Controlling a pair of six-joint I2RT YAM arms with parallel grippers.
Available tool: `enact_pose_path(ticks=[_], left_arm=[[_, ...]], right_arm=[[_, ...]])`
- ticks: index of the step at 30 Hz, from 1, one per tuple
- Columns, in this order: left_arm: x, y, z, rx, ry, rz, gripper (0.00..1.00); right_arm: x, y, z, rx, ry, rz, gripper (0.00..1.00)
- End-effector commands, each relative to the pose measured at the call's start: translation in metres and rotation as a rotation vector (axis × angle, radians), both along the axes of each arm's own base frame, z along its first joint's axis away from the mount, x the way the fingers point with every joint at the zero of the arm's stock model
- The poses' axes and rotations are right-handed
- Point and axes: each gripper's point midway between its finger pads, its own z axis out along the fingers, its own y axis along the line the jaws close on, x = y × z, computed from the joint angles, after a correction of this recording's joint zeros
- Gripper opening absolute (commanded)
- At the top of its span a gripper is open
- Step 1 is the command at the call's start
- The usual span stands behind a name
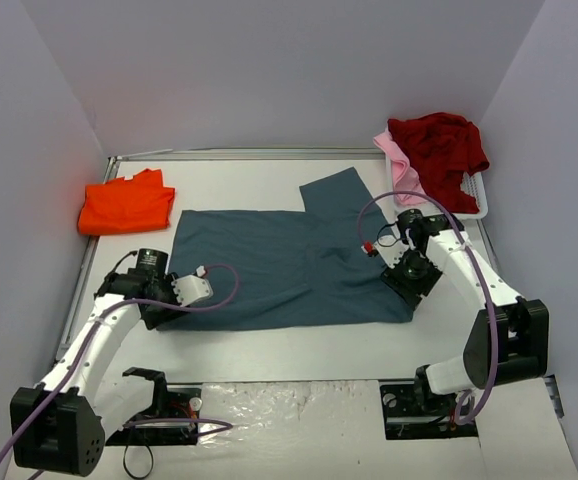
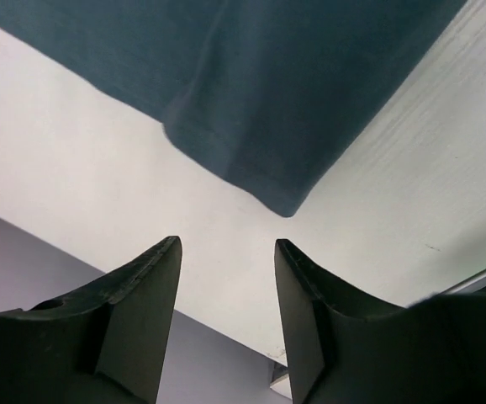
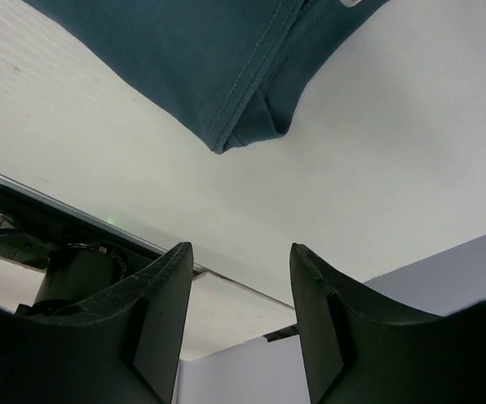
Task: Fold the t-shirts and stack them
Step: Fold the flattened tshirt in 1/3 of the way, then grap the side of the flattened tshirt furthest away from the robot with both arms
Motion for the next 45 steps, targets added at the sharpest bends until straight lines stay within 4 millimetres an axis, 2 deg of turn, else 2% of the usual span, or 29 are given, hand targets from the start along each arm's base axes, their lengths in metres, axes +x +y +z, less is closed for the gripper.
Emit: enact_pose_path(ticks=[1,6,10,11,12,13,14,15,17,19,21,22,23,25,27,28,29,31,33,34,35,36,38,39,41,42,43,44,45], left_arm=[[0.008,-0.004,0.030,-0.020,-0.057,-0.021,0.48],[0.022,-0.012,0.066,-0.085,-0.133,0.018,0.52],[0.048,-0.014,0.095,-0.127,-0.269,0.096,0.63],[0.066,-0.012,0.106,-0.127,-0.342,0.132,0.64],[0.075,-0.012,0.112,-0.152,-0.382,0.200,0.64],[0.095,-0.006,0.124,-0.148,-0.451,0.261,0.68],[0.104,-0.007,0.129,-0.163,-0.471,0.292,0.69],[0.111,-0.009,0.132,-0.204,-0.479,0.347,0.69],[0.132,-0.022,0.140,-0.280,-0.469,0.353,0.91],[0.152,-0.032,0.149,-0.360,-0.476,0.399,0.97],[0.164,-0.044,0.153,-0.444,-0.457,0.413,0.97],[0.175,-0.048,0.148,-0.467,-0.438,0.420,0.97],[0.184,-0.051,0.155,-0.495,-0.446,0.419,0.97],[0.199,-0.056,0.146,-0.535,-0.411,0.434,0.97],[0.213,-0.059,0.148,-0.557,-0.402,0.437,0.97],[0.221,-0.057,0.134,-0.554,-0.366,0.452,0.97],[0.228,-0.057,0.135,-0.566,-0.366,0.452,0.97],[0.240,-0.055,0.120,-0.579,-0.325,0.471,0.97],[0.253,-0.053,0.123,-0.596,-0.328,0.478,0.97],[0.258,-0.054,0.112,-0.608,-0.293,0.483,0.97],[0.272,-0.042,0.107,-0.637,-0.273,0.516,0.97],[0.276,-0.042,0.105,-0.636,-0.268,0.518,0.97],[0.284,-0.038,0.098,-0.647,-0.246,0.518,0.97],[0.288,-0.037,0.084,-0.642,-0.213,0.529,0.97],[0.297,-0.037,0.082,-0.682,-0.189,0.510,0.97],[0.301,-0.036,0.066,-0.688,-0.151,0.528,0.97],[0.308,-0.035,0.070,-0.715,-0.153,0.526,0.97],[0.310,-0.035,0.057,-0.722,-0.115,0.537,0.97],[0.317,-0.034,0.062,-0.734,-0.126,0.535,0.96]], right_arm=[[0.000,0.003,0.019,0.026,0.001,0.011,0.46],[0.019,0.008,0.041,0.050,-0.063,0.018,0.49],[0.057,0.021,0.075,0.113,-0.210,0.021,0.52],[0.078,0.028,0.092,0.142,-0.295,0.016,0.54],[0.090,0.037,0.097,0.186,-0.323,0.007,0.55],[0.101,0.043,0.104,0.220,-0.364,-0.033,0.56],[0.124,0.051,0.120,0.256,-0.455,-0.046,0.55],[0.136,0.059,0.121,0.296,-0.469,-0.059,0.56],[0.164,0.068,0.135,0.349,-0.561,-0.110,0.54],[0.181,0.076,0.127,0.380,-0.553,-0.137,0.58],[0.195,0.085,0.113,0.406,-0.510,-0.152,0.72],[0.197,0.092,0.108,0.440,-0.483,-0.142,0.73],[0.197,0.095,0.102,0.449,-0.459,-0.132,0.74],[0.194,0.101,0.078,0.465,-0.390,-0.085,0.76],[0.191,0.103,0.059,0.468,-0.341,-0.042,0.80],[0.186,0.103,0.049,0.470,-0.311,-0.029,0.83],[0.183,0.106,0.043,0.488,-0.289,-0.011,0.89],[0.182,0.109,0.029,0.503,-0.248,0.007,0.90],[0.181,0.115,0.019,0.539,-0.206,0.015,0.88],[0.180,0.117,0.017,0.543,-0.191,0.024,0.87],[0.175,0.113,-0.003,0.520,-0.117,0.022,0.84],[0.175,0.113,-0.003,0.519,-0.116,0.022,0.84],[0.167,0.110,-0.020,0.507,-0.068,0.018,0.83],[0.163,0.108,-0.025,0.500,-0.053,0.017,0.83],[0.157,0.105,-0.035,0.489,-0.023,0.013,0.82],[0.156,0.104,-0.036,0.487,-0.019,0.012,0.82],[0.156,0.104,-0.038,0.486,-0.013,0.009,0.82],[0.156,0.104,-0.039,0.486,-0.010,0.008,0.81],[0.156,0.104,-0.040,0.482,-0.009,0.007,0.81]])
